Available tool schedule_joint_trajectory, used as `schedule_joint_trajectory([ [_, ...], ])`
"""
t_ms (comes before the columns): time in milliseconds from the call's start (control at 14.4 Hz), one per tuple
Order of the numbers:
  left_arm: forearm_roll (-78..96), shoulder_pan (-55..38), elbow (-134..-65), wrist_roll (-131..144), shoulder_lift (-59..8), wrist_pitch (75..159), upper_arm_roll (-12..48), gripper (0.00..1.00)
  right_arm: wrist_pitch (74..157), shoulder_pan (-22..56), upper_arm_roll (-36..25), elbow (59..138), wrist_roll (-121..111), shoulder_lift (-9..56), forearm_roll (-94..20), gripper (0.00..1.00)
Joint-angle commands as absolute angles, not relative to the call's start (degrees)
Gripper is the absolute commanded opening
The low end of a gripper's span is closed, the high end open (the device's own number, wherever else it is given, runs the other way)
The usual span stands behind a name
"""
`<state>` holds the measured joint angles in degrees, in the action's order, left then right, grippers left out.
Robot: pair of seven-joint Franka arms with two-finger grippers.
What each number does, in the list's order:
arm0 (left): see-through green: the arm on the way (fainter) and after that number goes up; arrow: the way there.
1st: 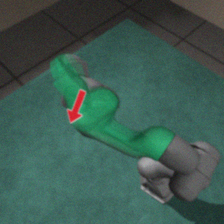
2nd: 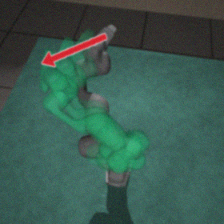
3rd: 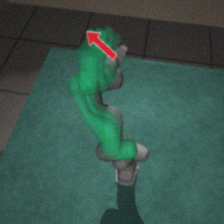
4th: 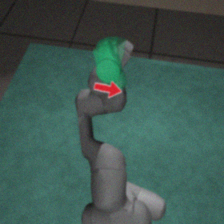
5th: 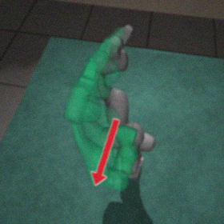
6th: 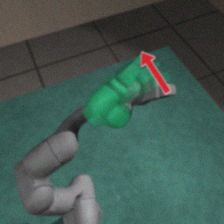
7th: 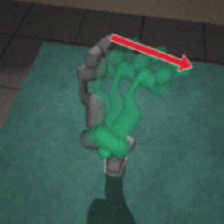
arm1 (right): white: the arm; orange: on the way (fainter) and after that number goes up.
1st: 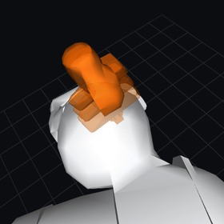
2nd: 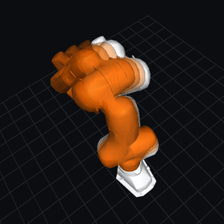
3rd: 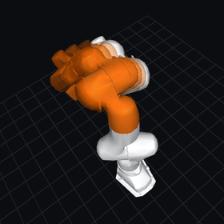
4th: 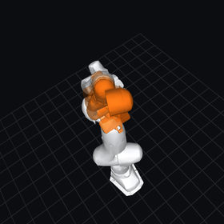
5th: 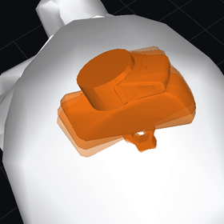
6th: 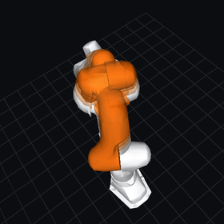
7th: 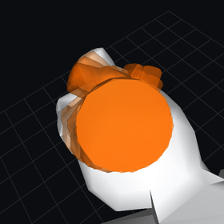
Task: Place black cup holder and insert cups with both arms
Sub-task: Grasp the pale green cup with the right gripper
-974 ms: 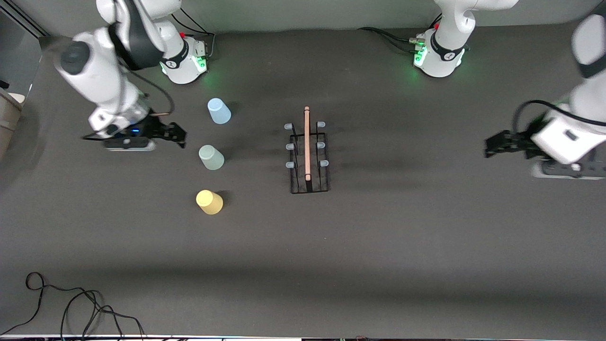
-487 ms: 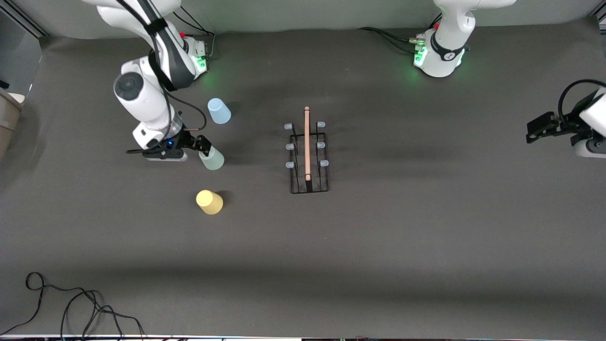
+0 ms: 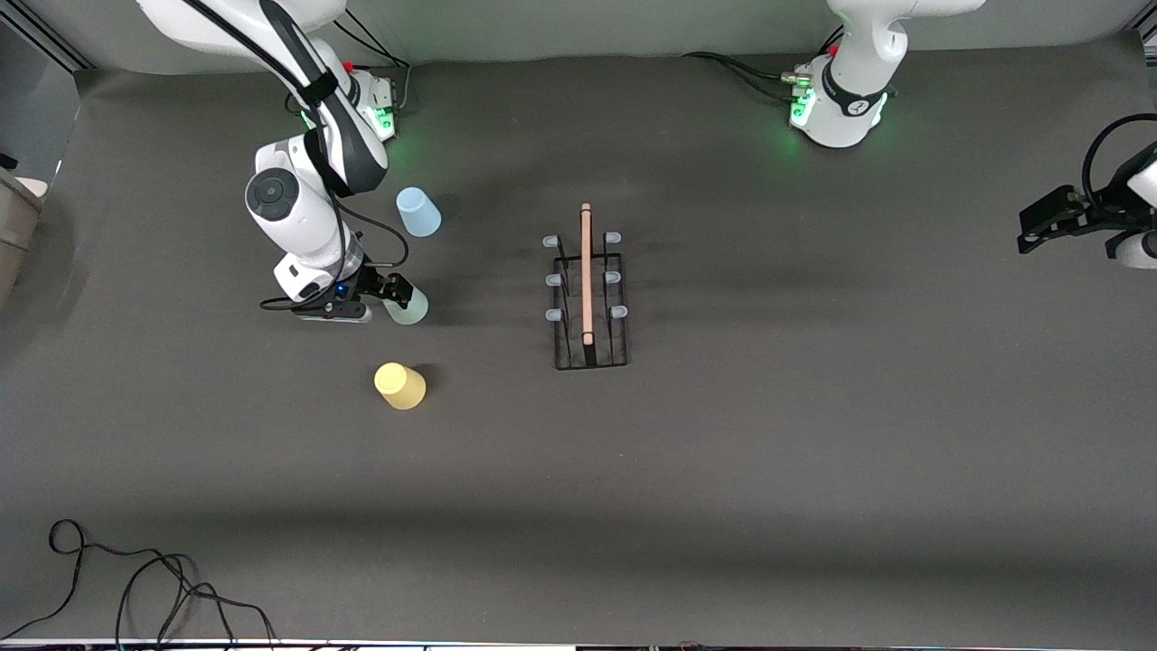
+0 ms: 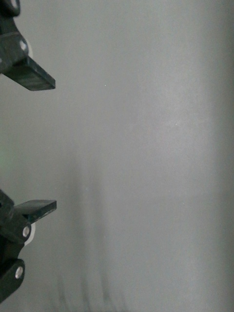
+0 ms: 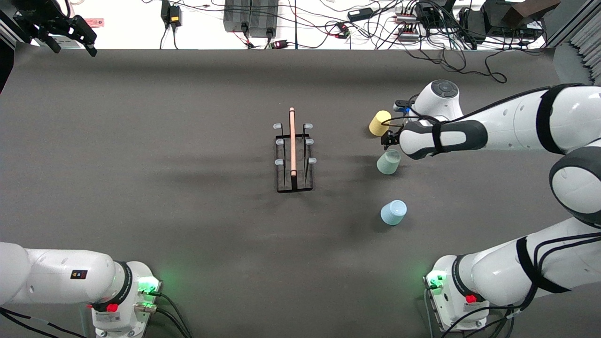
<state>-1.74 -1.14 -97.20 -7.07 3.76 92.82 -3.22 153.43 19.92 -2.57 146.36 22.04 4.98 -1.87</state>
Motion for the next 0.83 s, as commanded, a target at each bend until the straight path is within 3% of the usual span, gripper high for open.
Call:
schedule_joint_trajectory([
  [0, -2.2, -0.7, -98.17, -7.82, 4.05, 93.78, -2.9, 1.0, 153.63, 20.48, -2.64, 145.99, 22.85, 6.06, -5.08, 1.0],
  [626, -1.49, -0.62, -98.26, -7.73, 4.04, 93.78, -2.81, 1.0, 153.72, 23.29, -2.9, 145.9, 21.97, 7.38, -8.17, 1.0],
  [696, -1.41, -0.7, -98.35, -7.73, 3.96, 93.78, -2.81, 1.0, 153.89, 23.29, -2.9, 145.9, 21.89, 7.73, -8.17, 0.9],
  [765, -1.41, -1.05, -98.26, -7.73, 3.96, 93.87, -2.81, 1.0, 153.9, 23.38, -2.9, 145.9, 21.8, 7.73, -8.17, 0.63],
])
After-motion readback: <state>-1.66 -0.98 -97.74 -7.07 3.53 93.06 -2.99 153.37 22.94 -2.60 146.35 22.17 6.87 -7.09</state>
